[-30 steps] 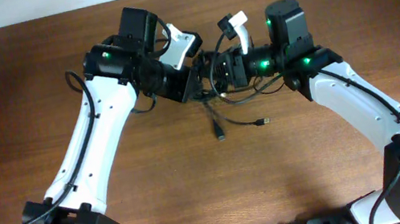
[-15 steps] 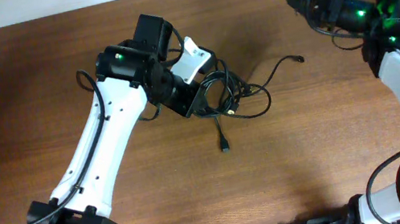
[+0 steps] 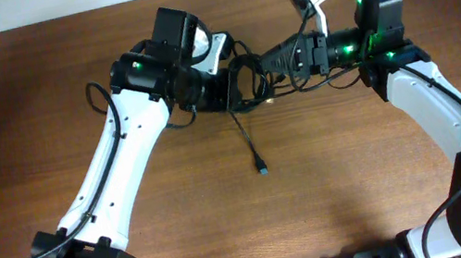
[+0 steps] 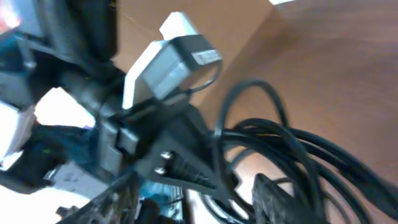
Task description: Untangle cables
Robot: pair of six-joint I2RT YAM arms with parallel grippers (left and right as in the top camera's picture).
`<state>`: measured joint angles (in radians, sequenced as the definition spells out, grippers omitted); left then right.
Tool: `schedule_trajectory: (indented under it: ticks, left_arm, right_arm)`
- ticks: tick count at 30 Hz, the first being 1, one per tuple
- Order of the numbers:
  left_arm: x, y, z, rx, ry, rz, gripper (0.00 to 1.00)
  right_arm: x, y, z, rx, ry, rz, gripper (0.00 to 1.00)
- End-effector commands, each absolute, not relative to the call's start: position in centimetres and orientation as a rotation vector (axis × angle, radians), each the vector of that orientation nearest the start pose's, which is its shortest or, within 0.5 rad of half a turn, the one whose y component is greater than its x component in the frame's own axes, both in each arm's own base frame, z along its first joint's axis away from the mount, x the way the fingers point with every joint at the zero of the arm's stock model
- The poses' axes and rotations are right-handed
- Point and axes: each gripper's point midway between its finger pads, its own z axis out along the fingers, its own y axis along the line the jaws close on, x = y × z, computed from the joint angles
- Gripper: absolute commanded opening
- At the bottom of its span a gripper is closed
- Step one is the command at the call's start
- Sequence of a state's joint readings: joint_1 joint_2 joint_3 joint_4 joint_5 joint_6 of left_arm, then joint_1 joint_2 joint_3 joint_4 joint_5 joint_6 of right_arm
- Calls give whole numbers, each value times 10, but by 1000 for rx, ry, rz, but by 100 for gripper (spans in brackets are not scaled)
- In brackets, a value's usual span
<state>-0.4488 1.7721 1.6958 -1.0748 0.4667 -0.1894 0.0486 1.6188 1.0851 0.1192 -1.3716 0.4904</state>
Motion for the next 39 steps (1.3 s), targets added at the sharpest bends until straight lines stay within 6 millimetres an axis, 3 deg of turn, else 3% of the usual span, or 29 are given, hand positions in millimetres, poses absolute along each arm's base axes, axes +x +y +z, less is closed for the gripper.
schedule_trajectory:
  ticks: [1, 6, 9, 11, 14, 16, 18, 20, 22, 25, 27, 30, 31, 32, 33, 34, 35, 39]
  left_arm:
    - [343, -245, 214, 252, 2782, -874, 0]
    - [342, -246, 218, 223, 2784, -946, 0]
    - [342, -246, 218, 224, 2784, -947, 0]
    - [341, -247, 218, 227, 2784, -947, 0]
    - [342, -246, 217, 293, 2766, -917, 0]
    - [343, -244, 216, 355, 2748, -886, 0]
    - [342, -245, 215, 446, 2722, -860, 0]
    - [340, -249, 212, 542, 2700, -788, 0]
    - [334, -252, 204, 589, 2715, -654, 0]
    - [320, -263, 193, 692, 2717, -569, 0]
    - [303, -276, 186, 837, 2701, -560, 0]
    - [296, -282, 184, 887, 2690, -561, 0]
    - [296, -282, 184, 888, 2690, -561, 0]
    - [297, -283, 185, 888, 2688, -563, 0]
    - [297, -285, 186, 891, 2681, -575, 0]
    - [296, -290, 188, 909, 2660, -612, 0]
    - [299, -295, 192, 910, 2632, -640, 0]
    - [299, -300, 197, 910, 2612, -714, 0]
  right_arm:
    - [372, 192, 257, -604, 1876, 1517, 52]
    - [373, 215, 209, -612, 2055, 1273, 44]
    - [367, 236, 201, -646, 2089, 1216, 41]
    - [369, 240, 194, -634, 2122, 1158, 29]
    - [370, 235, 184, -590, 2182, 1121, 4]
    - [371, 230, 188, -580, 2170, 1151, 4]
    - [367, 227, 204, -580, 2125, 1275, 4]
    - [367, 218, 241, -562, 2023, 1463, 4]
    - [378, 196, 288, -525, 1884, 1592, 4]
    - [400, 156, 331, -414, 1771, 1585, 4]
    - [415, 122, 342, -347, 1714, 1489, 4]
    - [429, 84, 334, -232, 1730, 1438, 4]
    - [432, 76, 330, -191, 1747, 1434, 17]
    - [433, 71, 321, -144, 1779, 1442, 45]
    - [433, 71, 315, -148, 1793, 1433, 60]
    - [432, 72, 304, -163, 1819, 1408, 89]
    - [432, 72, 289, -147, 1864, 1387, 100]
    - [427, 66, 242, 18, 2046, 1338, 99]
